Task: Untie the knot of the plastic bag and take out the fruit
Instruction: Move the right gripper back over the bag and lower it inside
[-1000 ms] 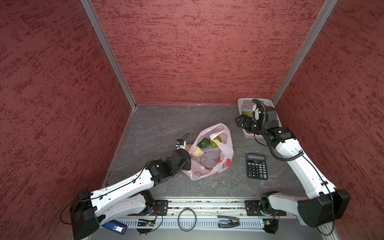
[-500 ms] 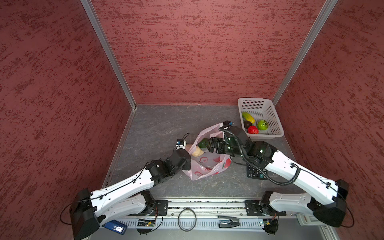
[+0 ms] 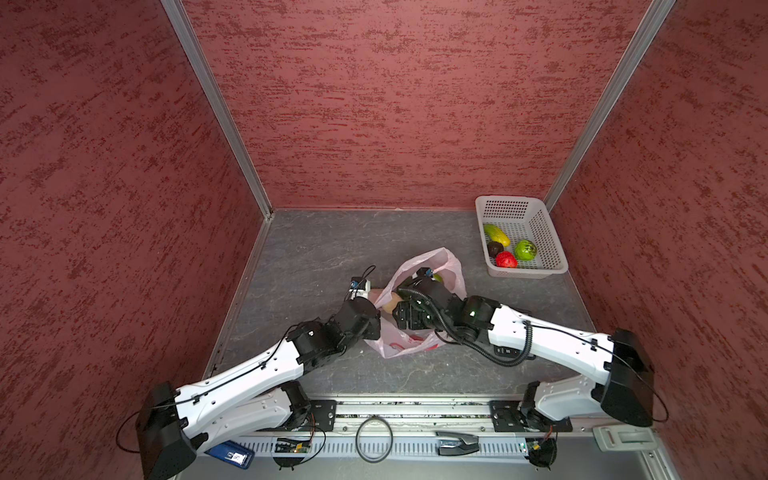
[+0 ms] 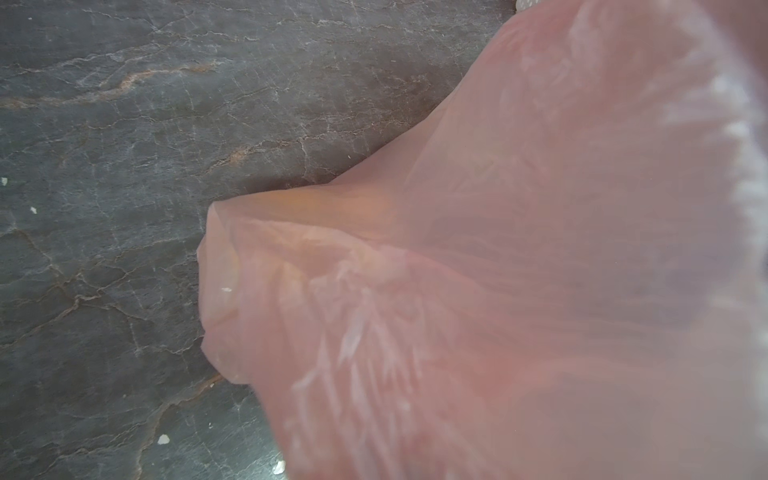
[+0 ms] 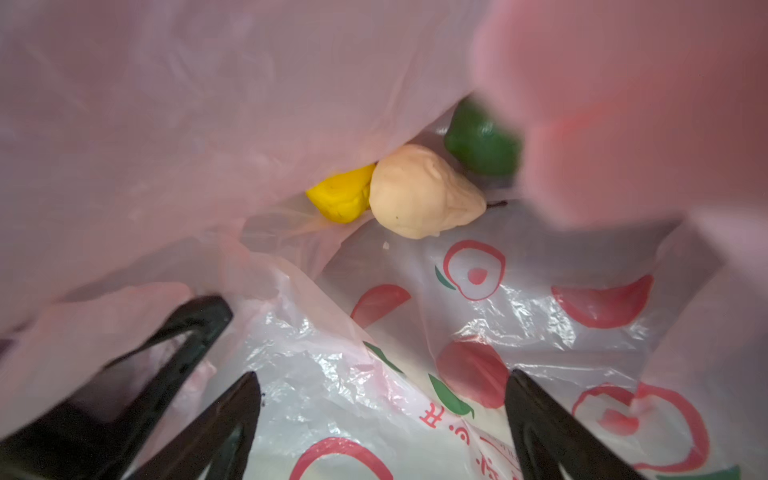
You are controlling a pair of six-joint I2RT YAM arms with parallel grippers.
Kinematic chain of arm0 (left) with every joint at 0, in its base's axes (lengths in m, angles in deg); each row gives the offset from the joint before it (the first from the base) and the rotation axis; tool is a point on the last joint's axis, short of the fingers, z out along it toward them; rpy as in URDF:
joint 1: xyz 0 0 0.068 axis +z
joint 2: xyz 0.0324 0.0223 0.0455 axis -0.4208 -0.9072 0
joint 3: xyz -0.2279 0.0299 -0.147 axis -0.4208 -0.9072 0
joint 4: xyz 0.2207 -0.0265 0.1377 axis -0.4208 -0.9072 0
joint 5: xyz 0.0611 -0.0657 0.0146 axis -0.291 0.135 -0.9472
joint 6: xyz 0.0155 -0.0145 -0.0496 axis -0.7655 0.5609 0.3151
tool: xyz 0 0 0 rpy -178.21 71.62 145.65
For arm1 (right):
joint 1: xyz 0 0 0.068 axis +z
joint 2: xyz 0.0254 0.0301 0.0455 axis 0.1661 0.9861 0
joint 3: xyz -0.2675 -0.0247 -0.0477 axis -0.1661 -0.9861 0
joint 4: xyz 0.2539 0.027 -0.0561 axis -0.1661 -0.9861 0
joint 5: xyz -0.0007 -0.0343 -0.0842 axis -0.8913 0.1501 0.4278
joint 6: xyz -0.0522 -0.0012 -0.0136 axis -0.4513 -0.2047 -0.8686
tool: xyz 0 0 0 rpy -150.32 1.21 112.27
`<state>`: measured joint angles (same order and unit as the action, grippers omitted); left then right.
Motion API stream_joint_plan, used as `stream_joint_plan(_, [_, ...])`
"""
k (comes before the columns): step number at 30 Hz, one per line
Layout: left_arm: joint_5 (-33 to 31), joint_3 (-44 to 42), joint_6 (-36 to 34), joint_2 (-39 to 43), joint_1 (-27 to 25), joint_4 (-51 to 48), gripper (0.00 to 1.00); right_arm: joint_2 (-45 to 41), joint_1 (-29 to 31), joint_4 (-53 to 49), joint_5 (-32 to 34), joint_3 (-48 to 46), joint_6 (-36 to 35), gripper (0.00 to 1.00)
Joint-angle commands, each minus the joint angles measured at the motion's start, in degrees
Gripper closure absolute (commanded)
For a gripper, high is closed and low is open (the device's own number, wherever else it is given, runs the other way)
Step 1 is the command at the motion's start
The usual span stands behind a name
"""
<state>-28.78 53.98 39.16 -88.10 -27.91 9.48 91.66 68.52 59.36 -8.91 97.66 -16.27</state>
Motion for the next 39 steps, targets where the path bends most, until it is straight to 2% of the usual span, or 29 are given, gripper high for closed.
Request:
stream_joint_plan(1, [-0.26, 1.95, -0.68, 0.39, 0.6, 0.58, 1.0, 1.67, 1.32, 3.67, 2.04, -1.55, -1.1, 0.07])
stream_joint_plan(12, [0.4, 3.2, -1.68, -0.14, 0.92, 0.66, 1.0, 9.95, 0.74, 6.41, -1.8, -4.61, 1.13, 0.08])
stream_joint_plan(20, [1.95, 1.74, -0.86, 0.38, 0.5, -0.23, 1.0, 10.4, -3.08, 10.79, -1.12, -4.36, 7.53, 0.07])
stream_joint_plan(39, [2.02, 0.7, 0.73, 0.1, -0.99, -0.34, 1.0, 19.41, -8.51, 26.9, -2.6, -0.94, 23.18, 0.03])
